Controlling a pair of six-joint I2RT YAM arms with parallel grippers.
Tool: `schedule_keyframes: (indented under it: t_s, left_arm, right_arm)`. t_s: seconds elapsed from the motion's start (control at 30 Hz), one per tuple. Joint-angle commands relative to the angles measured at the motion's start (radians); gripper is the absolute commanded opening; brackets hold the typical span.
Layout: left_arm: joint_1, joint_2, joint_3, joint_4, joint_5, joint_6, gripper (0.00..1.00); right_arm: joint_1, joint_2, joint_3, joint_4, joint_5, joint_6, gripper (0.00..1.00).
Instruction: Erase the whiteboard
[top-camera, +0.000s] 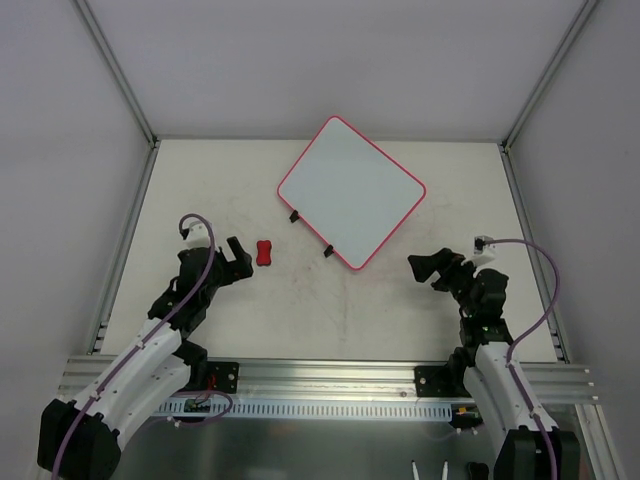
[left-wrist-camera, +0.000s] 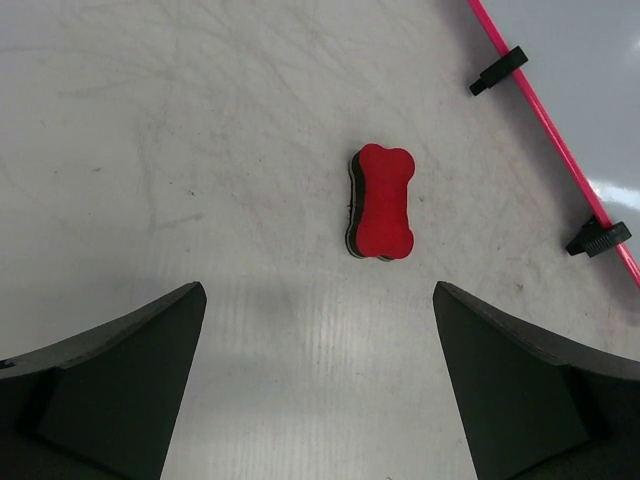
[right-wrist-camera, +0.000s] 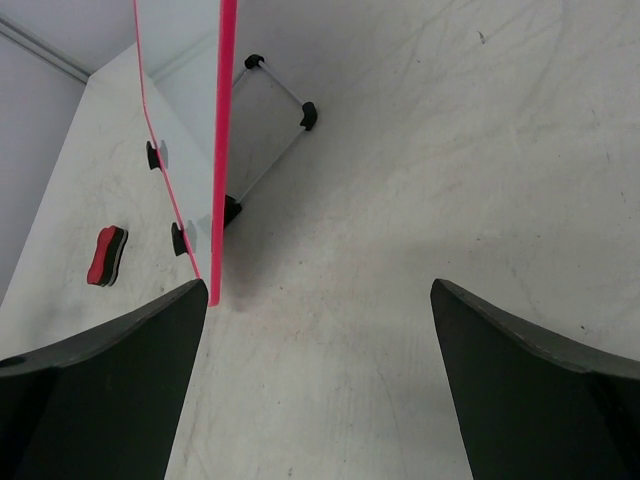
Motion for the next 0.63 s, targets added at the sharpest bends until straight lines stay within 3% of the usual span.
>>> schedule_keyframes:
  t_s: [0.0, 0.6]
  left_arm:
    - [-0.010, 0.031, 0.017, 0.061, 0.010, 0.022, 0.99]
    - [-0.010, 0.046, 0.029, 0.087, 0.018, 0.036, 0.99]
  right_arm:
    - [-0.005, 0.033, 0.008, 0.143, -0.046, 0.035, 0.99]
    - [-0.005, -0.027, -0.009, 0.144, -0.040, 0.004, 0.99]
